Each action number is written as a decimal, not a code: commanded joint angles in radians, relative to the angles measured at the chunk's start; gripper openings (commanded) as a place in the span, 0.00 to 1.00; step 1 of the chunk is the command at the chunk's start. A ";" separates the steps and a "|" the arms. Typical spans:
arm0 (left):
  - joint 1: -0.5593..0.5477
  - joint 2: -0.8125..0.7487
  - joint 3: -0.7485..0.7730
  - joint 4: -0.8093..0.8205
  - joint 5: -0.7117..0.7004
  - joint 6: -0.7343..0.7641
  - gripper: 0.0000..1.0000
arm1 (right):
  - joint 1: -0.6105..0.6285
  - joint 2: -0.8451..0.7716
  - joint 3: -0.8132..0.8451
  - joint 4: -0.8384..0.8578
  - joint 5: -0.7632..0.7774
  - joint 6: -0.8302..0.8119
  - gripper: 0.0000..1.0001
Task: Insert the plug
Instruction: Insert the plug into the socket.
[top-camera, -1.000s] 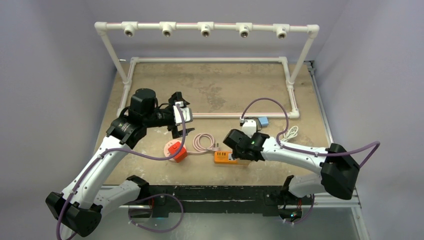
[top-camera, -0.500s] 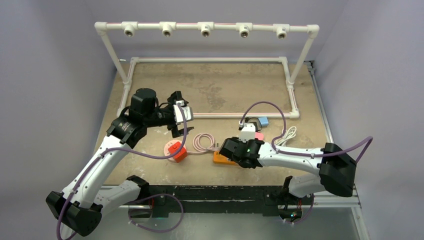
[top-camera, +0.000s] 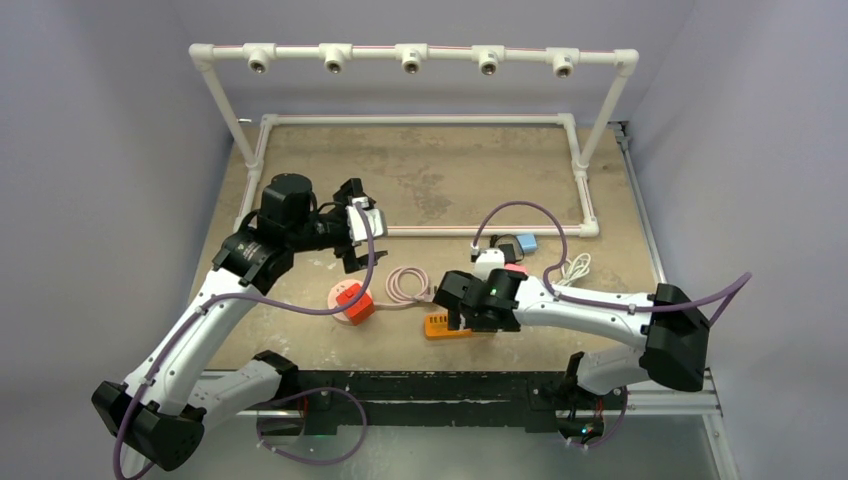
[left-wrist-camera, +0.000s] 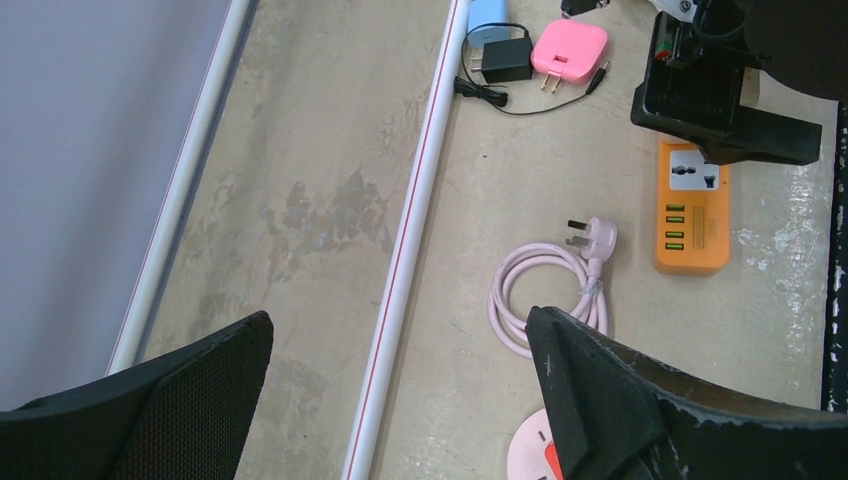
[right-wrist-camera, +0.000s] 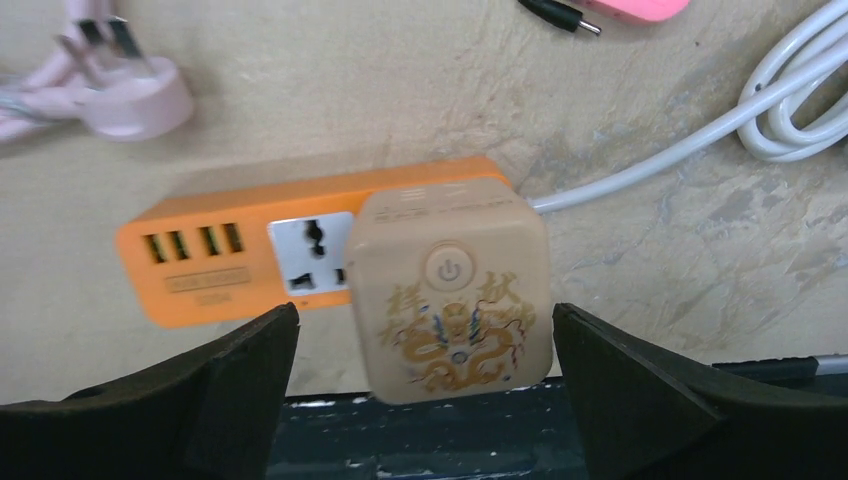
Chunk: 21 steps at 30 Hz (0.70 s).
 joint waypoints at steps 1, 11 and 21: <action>0.002 -0.005 0.042 -0.002 -0.009 -0.022 0.99 | -0.011 -0.011 0.104 -0.091 -0.001 -0.014 0.99; 0.002 -0.008 0.039 0.007 -0.009 -0.023 0.99 | -0.062 -0.055 0.096 -0.070 -0.013 -0.133 0.90; 0.003 -0.005 0.039 0.013 -0.004 -0.027 0.99 | -0.140 -0.064 0.065 0.045 -0.061 -0.251 0.75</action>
